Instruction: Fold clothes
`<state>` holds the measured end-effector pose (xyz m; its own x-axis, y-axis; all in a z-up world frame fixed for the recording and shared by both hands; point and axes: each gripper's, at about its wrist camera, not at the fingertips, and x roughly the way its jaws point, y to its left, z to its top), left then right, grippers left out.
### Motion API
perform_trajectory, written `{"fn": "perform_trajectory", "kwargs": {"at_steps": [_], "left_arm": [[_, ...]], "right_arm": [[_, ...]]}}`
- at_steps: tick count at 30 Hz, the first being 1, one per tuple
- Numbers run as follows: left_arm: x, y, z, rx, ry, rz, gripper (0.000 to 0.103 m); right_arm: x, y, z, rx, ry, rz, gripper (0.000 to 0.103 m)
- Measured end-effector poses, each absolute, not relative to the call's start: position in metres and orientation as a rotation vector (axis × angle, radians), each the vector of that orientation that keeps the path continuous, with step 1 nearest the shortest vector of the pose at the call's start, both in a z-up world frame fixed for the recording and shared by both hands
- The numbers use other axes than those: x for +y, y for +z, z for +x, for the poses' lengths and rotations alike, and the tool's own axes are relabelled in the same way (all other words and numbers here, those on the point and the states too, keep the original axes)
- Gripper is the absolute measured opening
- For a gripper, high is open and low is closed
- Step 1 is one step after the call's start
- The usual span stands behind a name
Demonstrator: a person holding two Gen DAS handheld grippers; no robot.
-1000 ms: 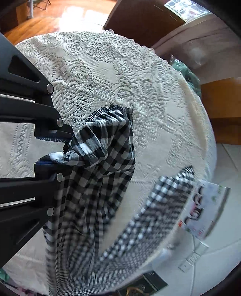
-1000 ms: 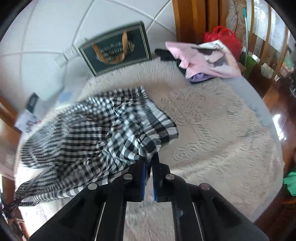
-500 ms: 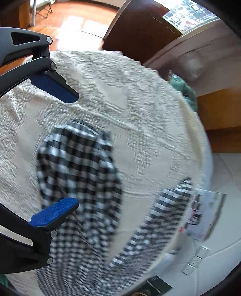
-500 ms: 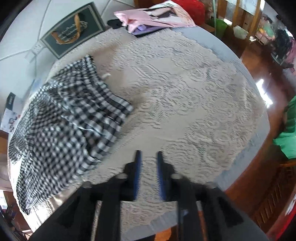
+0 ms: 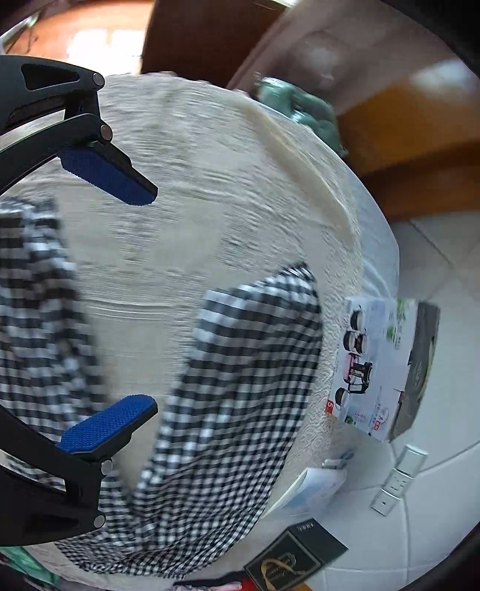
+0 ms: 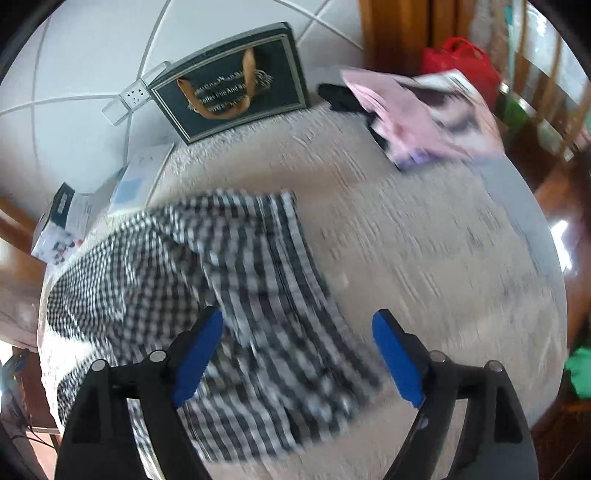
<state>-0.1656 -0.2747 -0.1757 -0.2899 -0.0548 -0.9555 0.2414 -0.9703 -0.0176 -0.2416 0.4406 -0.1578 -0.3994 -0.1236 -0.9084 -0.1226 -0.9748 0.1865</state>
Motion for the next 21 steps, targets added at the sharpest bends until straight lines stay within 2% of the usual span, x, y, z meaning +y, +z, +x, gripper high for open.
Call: {"fn": "perform_trajectory", "kwargs": {"at_steps": [1,2,3,7,12,21], "left_arm": [[-0.276,-0.180,-0.188,0.215,-2.354,1.778,0.103],[-0.279,-0.185,-0.208,0.213,-2.334,1.797,0.103],[-0.282,-0.190,-0.221,0.222,-2.319,1.806,0.103],[-0.300,-0.210,-0.282,0.317,-2.281,1.814,0.103],[-0.315,-0.238,-0.336,0.295,-2.218,1.844,0.103],[-0.320,-0.290,-0.364,0.297,-2.144,1.946,0.103]], "right_arm": [[0.437,-0.159,-0.259,-0.342,-2.587,1.734,0.092],[0.433,-0.161,-0.275,-0.334,-2.577,1.748,0.100],[0.431,-0.163,-0.287,-0.328,-2.573,1.763,0.103],[0.421,-0.177,-0.341,-0.293,-2.565,1.827,0.103],[0.418,-0.194,-0.387,-0.317,-2.535,1.874,0.103],[0.404,-0.230,-0.426,-0.283,-2.458,1.957,0.103]]}}
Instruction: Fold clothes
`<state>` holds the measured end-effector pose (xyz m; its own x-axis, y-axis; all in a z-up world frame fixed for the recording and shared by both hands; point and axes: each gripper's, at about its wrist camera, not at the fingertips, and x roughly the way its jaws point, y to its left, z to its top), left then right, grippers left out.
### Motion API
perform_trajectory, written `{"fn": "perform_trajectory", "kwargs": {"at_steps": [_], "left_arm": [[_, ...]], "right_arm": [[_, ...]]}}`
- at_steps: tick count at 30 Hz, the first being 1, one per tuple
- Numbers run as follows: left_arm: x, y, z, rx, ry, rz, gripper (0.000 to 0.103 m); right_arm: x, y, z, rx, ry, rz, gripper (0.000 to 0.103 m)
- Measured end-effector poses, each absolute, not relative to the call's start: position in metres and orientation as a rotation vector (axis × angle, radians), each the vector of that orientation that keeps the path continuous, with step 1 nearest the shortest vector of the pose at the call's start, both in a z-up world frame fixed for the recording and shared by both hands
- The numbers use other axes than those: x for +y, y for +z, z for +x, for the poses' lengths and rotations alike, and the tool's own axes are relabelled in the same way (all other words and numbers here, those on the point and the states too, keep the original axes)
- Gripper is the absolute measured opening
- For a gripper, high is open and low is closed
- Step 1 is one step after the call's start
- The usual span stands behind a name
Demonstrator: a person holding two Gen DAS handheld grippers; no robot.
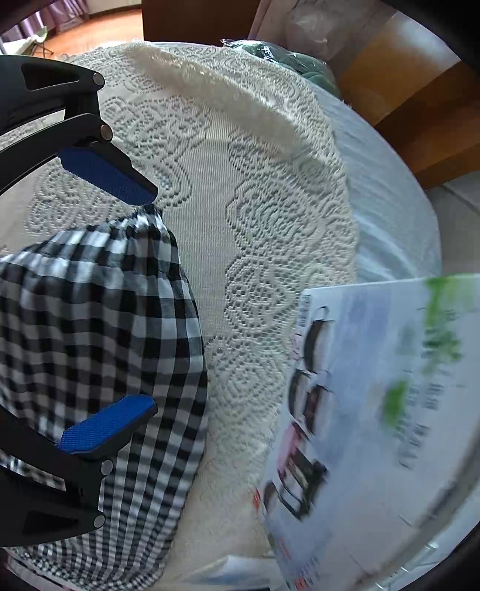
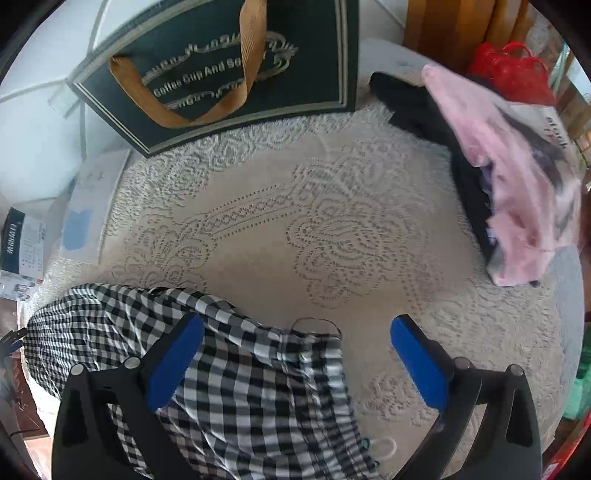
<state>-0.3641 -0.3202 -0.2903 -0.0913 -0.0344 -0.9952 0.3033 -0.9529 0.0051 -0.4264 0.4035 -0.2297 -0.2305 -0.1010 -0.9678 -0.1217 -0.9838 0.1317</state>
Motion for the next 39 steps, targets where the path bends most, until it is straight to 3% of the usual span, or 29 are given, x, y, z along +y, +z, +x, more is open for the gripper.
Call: {"fn": "perform_trajectory", "kwargs": {"at_steps": [4,12,13,15,16,17,18,19,20,21,22,33,39], "left_arm": [[-0.313,-0.305,-0.368,0.222,-2.137,1.996,0.103],[-0.315,-0.304,-0.370,0.217,-2.184,1.939,0.103],[-0.315,-0.302,-0.368,0.215,-2.198,1.921,0.103],[-0.313,-0.298,-0.353,0.236,-2.206,1.887,0.102],[-0.312,-0.295,-0.349,0.238,-2.209,1.871,0.097],[-0.310,-0.292,-0.347,0.237,-2.213,1.856,0.090],[-0.308,-0.285,-0.345,0.232,-2.216,1.833,0.066],[-0.308,-0.277,-0.341,0.249,-2.220,1.816,0.019],[-0.309,-0.270,-0.338,0.277,-2.224,1.801,0.007],[-0.310,-0.263,-0.334,0.305,-2.228,1.786,0.008],[-0.308,-0.256,-0.330,0.300,-2.240,1.765,0.008],[-0.291,-0.119,-0.143,0.307,-2.623,1.262,0.008],[-0.276,-0.161,-0.026,0.284,-2.548,1.427,0.008]], "right_arm": [[0.394,-0.246,-0.428,0.296,2.414,-2.004,0.103],[0.374,-0.276,-0.429,0.152,2.368,-2.091,0.103],[0.370,-0.281,-0.428,0.094,2.357,-2.101,0.100],[0.362,-0.287,-0.427,-0.017,2.356,-2.099,0.080],[0.358,-0.284,-0.425,-0.032,2.389,-2.078,0.070],[0.356,-0.280,-0.423,-0.039,2.415,-2.061,0.043],[0.353,-0.276,-0.422,-0.063,2.433,-2.044,0.035],[0.350,-0.271,-0.420,-0.099,2.451,-2.026,0.030],[0.348,-0.265,-0.417,-0.112,2.482,-2.012,0.017],[0.347,-0.259,-0.414,-0.097,2.517,-1.997,0.009],[0.348,-0.251,-0.410,-0.079,2.551,-1.971,0.008],[0.401,-0.161,-0.261,0.017,3.054,-1.568,0.007],[0.421,-0.181,-0.183,-0.038,3.038,-1.733,0.007]]}}
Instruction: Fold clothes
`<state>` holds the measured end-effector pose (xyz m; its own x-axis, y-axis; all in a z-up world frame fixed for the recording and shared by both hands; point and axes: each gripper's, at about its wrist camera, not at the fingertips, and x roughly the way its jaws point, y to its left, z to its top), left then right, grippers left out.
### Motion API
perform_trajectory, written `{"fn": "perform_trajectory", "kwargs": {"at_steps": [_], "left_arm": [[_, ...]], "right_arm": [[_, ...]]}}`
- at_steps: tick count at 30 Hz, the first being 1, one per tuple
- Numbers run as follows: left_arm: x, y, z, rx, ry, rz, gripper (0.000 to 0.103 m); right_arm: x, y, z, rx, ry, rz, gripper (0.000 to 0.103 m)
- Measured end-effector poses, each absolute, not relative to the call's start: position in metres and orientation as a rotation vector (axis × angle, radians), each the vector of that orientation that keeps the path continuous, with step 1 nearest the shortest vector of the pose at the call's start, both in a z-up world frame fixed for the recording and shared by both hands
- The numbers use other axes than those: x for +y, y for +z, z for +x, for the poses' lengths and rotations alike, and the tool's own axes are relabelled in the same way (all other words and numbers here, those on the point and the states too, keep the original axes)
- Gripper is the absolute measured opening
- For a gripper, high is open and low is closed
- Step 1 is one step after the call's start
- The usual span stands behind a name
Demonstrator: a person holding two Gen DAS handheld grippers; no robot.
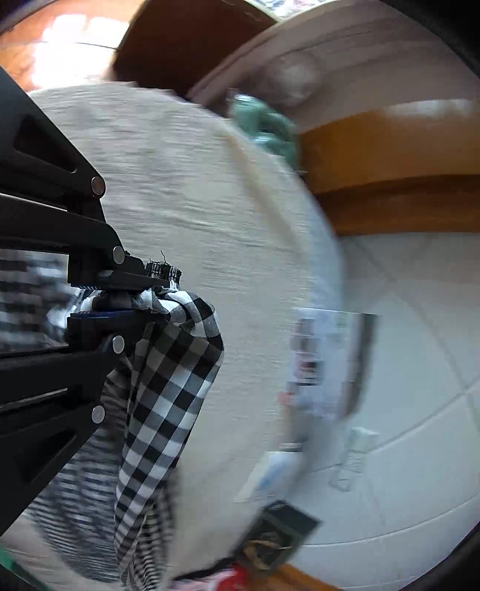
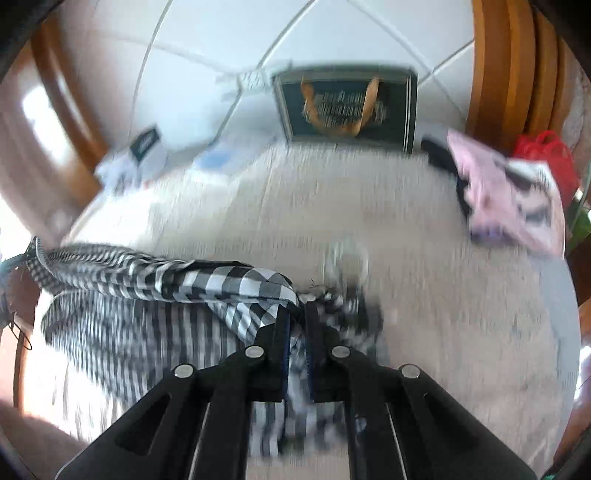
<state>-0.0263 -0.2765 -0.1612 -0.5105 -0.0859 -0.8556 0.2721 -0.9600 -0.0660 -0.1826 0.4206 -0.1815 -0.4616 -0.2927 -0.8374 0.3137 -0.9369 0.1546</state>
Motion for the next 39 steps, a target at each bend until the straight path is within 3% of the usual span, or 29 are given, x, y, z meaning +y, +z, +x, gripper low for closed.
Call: {"fn": "perform_trajectory", "kwargs": {"at_steps": [2,3,4,5,6,7,13,15,22,31,39], "left_arm": [[-0.278,-0.192,0.004,0.347,-2.462,1.557,0.009],[-0.279,-0.203,0.018,0.389,-2.421,1.616,0.012],[-0.279,-0.207,0.029,0.401,-2.394,1.638,0.021],[-0.278,-0.208,0.038,0.401,-2.374,1.644,0.031],[-0.278,-0.209,0.048,0.400,-2.353,1.650,0.065],[-0.278,-0.206,0.055,0.407,-2.347,1.638,0.103],[-0.288,-0.155,0.061,0.449,-2.383,1.469,0.103],[-0.290,-0.136,0.057,0.460,-2.408,1.411,0.103],[-0.300,-0.151,0.014,0.460,-2.350,1.529,0.103],[-0.297,-0.208,0.006,0.480,-2.256,1.757,0.103],[-0.286,-0.227,0.003,0.543,-2.261,1.835,0.103]], "right_arm": [[0.423,-0.195,-0.165,0.060,-2.349,1.478,0.007],[0.427,-0.203,-0.154,0.077,-2.325,1.535,0.013],[0.432,-0.207,-0.146,0.093,-2.319,1.575,0.020],[0.436,-0.212,-0.141,0.106,-2.317,1.608,0.041],[0.441,-0.213,-0.136,0.101,-2.322,1.623,0.062],[0.447,-0.210,-0.132,0.077,-2.338,1.619,0.070],[0.474,-0.168,-0.128,-0.126,-2.501,1.515,0.086],[0.476,-0.161,-0.134,-0.200,-2.528,1.518,0.096],[0.477,-0.169,-0.150,-0.415,-2.519,1.585,0.098],[0.475,-0.199,-0.161,-0.487,-2.455,1.706,0.098],[0.469,-0.217,-0.188,-0.601,-2.387,1.777,0.098]]}}
